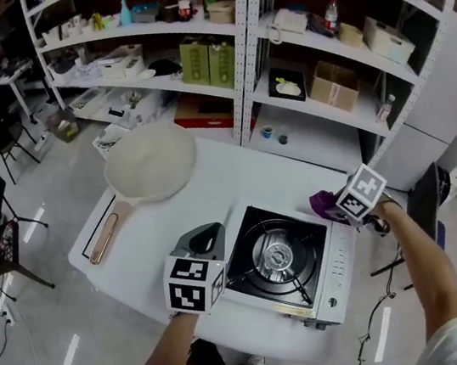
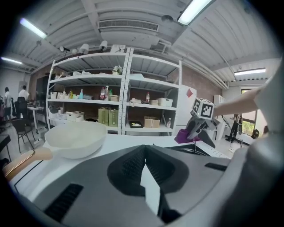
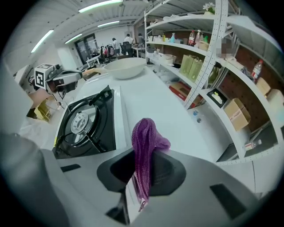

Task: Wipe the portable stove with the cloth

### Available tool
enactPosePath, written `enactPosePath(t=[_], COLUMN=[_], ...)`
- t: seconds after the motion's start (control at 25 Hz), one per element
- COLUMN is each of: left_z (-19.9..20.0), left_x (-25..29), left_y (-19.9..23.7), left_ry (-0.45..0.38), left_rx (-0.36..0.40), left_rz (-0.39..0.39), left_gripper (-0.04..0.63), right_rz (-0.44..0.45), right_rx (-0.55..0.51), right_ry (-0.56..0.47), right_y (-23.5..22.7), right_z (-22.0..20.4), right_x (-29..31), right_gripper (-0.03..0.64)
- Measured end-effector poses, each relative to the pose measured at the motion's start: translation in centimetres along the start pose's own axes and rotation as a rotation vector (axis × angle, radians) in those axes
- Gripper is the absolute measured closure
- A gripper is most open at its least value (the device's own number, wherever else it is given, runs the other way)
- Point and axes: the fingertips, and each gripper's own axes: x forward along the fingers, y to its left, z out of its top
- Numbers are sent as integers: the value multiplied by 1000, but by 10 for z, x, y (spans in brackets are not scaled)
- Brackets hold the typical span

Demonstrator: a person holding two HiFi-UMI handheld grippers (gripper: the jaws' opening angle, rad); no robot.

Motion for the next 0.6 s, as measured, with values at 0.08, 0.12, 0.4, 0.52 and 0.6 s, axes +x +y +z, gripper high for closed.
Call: enactPosePath(t=[0.08, 0.12, 0.4, 0.52, 0.6], left_z=[-3, -5, -11, -15, -18], left_x=[0, 0, -1, -1, -1], left_y=[6, 8, 29, 37, 43], left_ry=[0, 0, 6, 7, 10], left_rx=[-8, -12, -23, -25, -28], left_rz=[-7, -11, -37, -48, -55], left_gripper=[591, 591, 591, 591, 591], right_rz=[-1, 0, 7, 6, 4], right_rx=[5, 6, -6, -11, -15], right_ry=[6, 8, 36, 62, 70], right_y=[3, 6, 21, 26, 30], right_z=[9, 14, 52, 66, 76], right_x=[4, 6, 24, 31, 33], right_gripper=[554, 553, 554, 554, 554])
